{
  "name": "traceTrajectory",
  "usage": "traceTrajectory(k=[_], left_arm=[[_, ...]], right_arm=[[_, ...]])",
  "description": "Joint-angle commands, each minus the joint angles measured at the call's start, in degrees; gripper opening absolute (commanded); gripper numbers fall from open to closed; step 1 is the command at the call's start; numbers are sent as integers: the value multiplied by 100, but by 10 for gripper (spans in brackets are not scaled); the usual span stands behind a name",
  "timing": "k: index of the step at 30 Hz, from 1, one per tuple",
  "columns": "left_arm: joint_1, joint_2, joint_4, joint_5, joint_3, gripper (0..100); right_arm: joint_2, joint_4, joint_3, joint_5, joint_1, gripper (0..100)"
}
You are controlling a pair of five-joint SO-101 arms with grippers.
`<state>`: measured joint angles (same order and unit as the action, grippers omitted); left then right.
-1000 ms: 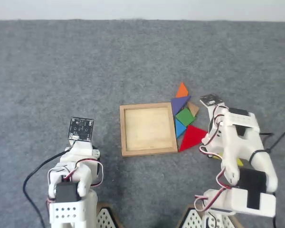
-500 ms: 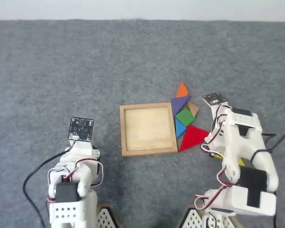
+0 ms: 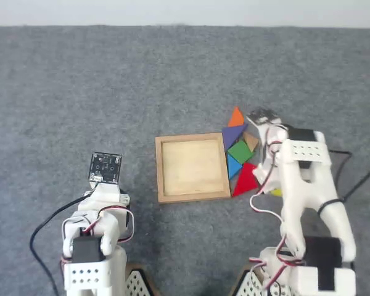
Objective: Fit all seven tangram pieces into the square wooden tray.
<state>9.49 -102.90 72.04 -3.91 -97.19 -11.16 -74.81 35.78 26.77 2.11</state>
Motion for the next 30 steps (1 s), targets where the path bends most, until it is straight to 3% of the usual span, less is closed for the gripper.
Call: traceTrajectory(k=[1,12,17,30], left_arm=[[-18,-114,18,-9,66,21],[-18,-114,18,-9,66,21],[-18,-114,18,-9,66,21],[-18,-114,18,-9,66,21]], right_arm=[[-268,-84,-774,176,585,221],[1490,-409,-2910,281,2325,221],[2132,-303,-3534,756,3055,221],[3248,356,-3807,2435,3459,221]])
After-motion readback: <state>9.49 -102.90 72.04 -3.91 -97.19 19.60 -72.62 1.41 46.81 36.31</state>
